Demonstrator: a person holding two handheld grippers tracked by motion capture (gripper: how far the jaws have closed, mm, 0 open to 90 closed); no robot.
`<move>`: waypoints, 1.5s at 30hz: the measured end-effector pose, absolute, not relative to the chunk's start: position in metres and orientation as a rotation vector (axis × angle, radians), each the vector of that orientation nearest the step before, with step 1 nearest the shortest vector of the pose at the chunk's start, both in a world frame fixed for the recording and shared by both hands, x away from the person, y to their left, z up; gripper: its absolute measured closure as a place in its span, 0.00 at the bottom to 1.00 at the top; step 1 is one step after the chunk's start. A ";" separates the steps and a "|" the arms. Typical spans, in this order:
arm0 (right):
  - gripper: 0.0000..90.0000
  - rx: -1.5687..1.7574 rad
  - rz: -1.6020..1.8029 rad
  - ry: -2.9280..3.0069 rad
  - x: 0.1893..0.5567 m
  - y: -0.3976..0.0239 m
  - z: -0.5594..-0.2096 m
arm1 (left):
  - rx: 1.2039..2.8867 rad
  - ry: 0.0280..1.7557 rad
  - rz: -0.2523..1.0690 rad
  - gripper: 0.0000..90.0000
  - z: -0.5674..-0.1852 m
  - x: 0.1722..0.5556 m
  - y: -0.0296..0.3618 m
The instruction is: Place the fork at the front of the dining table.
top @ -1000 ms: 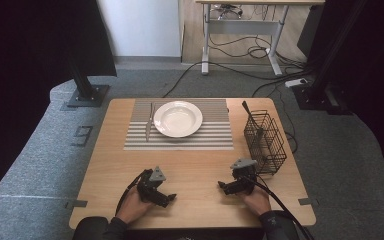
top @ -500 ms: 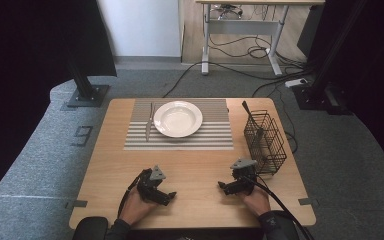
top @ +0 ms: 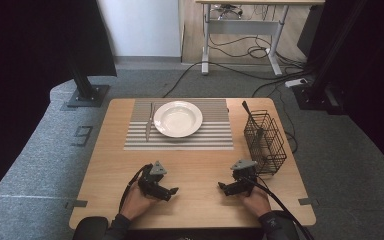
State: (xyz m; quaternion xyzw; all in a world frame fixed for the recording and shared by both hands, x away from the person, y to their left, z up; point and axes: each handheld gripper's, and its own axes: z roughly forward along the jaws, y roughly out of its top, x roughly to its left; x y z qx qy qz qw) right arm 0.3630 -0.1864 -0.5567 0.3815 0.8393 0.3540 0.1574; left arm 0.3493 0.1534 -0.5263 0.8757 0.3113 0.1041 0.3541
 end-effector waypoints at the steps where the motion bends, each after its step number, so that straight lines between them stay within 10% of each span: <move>1: 0.00 1.092 1.013 2.400 0.363 -0.186 -0.557 | 2.263 0.797 0.270 0.02 -0.523 0.351 0.152; 45: 0.00 1.102 1.007 2.390 0.362 -0.186 -0.557 | 2.217 0.496 0.249 0.14 -0.402 0.429 0.026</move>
